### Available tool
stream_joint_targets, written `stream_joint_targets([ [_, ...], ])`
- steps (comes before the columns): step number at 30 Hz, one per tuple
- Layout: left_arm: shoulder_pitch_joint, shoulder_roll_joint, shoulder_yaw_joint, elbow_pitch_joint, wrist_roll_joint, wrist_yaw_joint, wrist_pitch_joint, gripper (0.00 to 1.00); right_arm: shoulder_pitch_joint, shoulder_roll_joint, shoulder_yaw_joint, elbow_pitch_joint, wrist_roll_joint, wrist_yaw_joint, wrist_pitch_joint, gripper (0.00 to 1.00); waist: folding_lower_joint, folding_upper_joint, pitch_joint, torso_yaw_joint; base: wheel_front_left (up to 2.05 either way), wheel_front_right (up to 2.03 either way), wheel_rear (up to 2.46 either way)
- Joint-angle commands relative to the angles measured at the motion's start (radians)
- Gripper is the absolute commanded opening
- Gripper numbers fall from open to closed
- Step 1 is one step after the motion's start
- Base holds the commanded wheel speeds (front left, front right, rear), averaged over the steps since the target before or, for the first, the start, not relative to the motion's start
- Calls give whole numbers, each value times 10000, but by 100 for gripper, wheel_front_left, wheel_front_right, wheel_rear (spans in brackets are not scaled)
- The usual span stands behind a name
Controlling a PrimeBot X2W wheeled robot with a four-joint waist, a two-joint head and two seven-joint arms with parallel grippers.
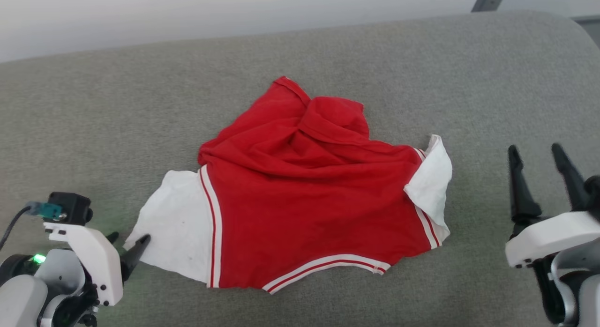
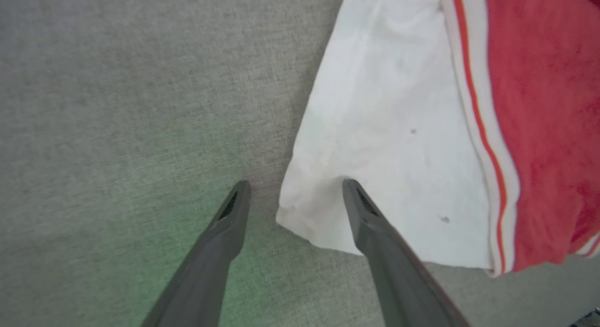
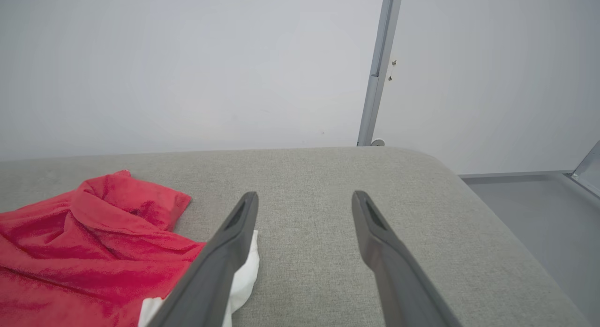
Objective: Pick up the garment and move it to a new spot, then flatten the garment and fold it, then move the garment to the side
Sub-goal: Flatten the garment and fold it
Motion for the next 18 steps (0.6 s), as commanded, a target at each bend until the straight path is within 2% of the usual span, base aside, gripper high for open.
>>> stream_joint_targets([
  [1, -236, -29, -131, 111, -154, 173, 508, 100, 124, 159, -2, 182, 2, -3, -215, 100, 0, 0, 182, -162, 0, 0, 0],
  [9, -628, -328, -548, 572, -495, 839, 2345, 100, 303, 272, 245, 637, 237, -3, 56, 100, 0, 0, 520, -314, 0, 0, 0],
  [12, -793, -434, -699, 752, -534, 932, 2728, 100, 253, 267, 349, 718, 326, -3, 182, 100, 0, 0, 634, -360, 0, 0, 0],
  [13, -846, -464, -784, 799, -524, 881, 2843, 85, 244, 228, 431, 741, 387, -3, 243, 100, 0, 0, 659, -368, 0, 0, 0],
  [14, -889, -478, -817, 837, -522, 843, 2882, 40, 237, 197, 474, 748, 420, -3, 307, 100, 0, 0, 684, -377, 0, 0, 0],
  [15, -908, -509, -821, 878, -590, 812, 2939, 0, 218, 165, 471, 746, 454, -3, 322, 100, 0, 0, 706, -386, 0, 0, 0],
  [18, -976, -535, -845, 947, -631, 746, 2978, 0, 220, 63, 568, 790, 571, -3, 575, 100, 0, 0, 741, -387, 0, 0, 0],
])
